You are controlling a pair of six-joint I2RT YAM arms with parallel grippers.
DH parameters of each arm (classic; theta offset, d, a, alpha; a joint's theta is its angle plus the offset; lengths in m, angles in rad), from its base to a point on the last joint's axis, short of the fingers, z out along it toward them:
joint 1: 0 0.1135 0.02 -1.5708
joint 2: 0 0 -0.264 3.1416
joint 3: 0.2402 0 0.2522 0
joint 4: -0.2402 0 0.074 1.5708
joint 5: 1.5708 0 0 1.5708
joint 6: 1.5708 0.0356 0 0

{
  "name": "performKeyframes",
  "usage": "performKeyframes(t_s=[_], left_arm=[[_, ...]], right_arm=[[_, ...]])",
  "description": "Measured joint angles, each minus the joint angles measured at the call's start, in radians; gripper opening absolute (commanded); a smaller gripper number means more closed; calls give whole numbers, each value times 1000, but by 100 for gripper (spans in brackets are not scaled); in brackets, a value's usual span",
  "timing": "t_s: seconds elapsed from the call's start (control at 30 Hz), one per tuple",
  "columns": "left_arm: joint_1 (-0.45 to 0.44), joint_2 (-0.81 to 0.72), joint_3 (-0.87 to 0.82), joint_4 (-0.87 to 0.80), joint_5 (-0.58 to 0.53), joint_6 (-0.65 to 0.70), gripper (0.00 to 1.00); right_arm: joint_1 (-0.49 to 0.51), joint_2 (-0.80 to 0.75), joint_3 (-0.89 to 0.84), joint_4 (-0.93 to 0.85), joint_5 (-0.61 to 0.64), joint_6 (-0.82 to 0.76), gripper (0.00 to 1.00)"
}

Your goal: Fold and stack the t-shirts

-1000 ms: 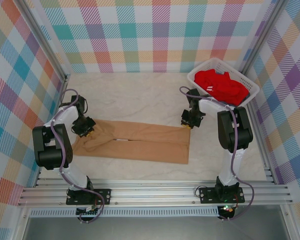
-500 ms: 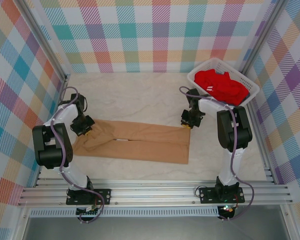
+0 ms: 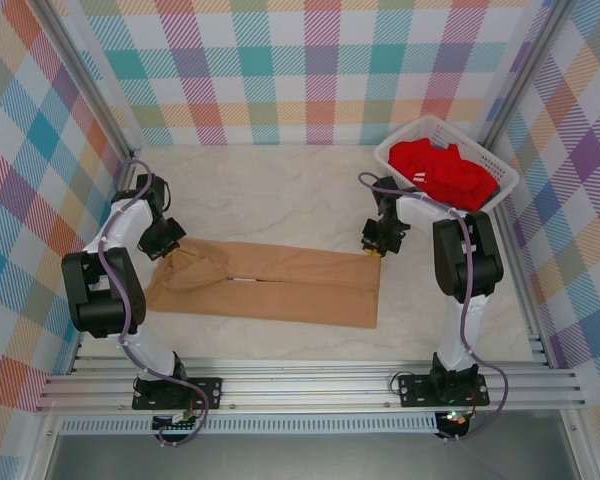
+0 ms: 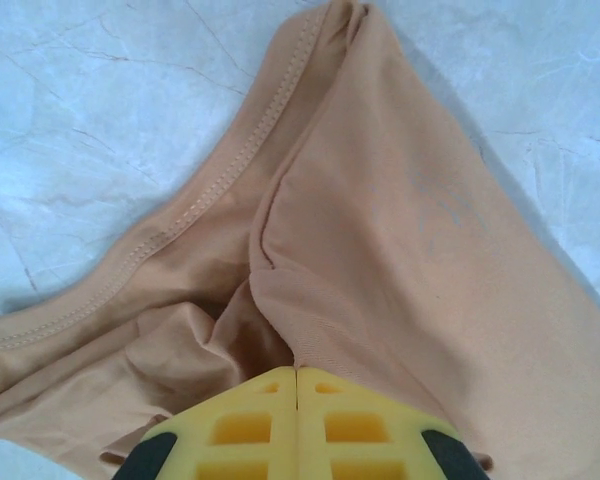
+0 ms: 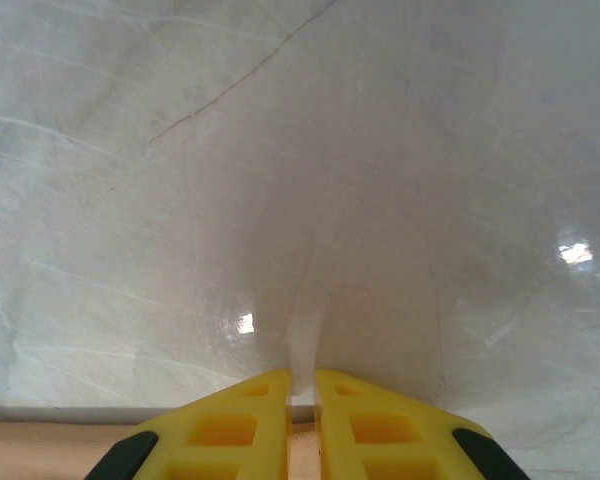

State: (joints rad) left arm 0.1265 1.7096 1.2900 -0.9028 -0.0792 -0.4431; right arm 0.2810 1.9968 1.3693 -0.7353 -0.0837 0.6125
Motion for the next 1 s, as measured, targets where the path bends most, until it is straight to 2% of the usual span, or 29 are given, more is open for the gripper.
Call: performKeyframes(t_s=[0.2, 0.67, 1.0], left_arm=[[0, 2, -1, -6, -36, 23, 0], [0, 13, 43, 14, -45, 36, 0], [0, 59, 6, 11, -74, 45, 0]], right_arm=[[0, 0, 1, -1, 0, 0, 14], [0, 5, 7, -8, 0, 0, 14], [0, 5, 8, -9, -7, 0, 15]])
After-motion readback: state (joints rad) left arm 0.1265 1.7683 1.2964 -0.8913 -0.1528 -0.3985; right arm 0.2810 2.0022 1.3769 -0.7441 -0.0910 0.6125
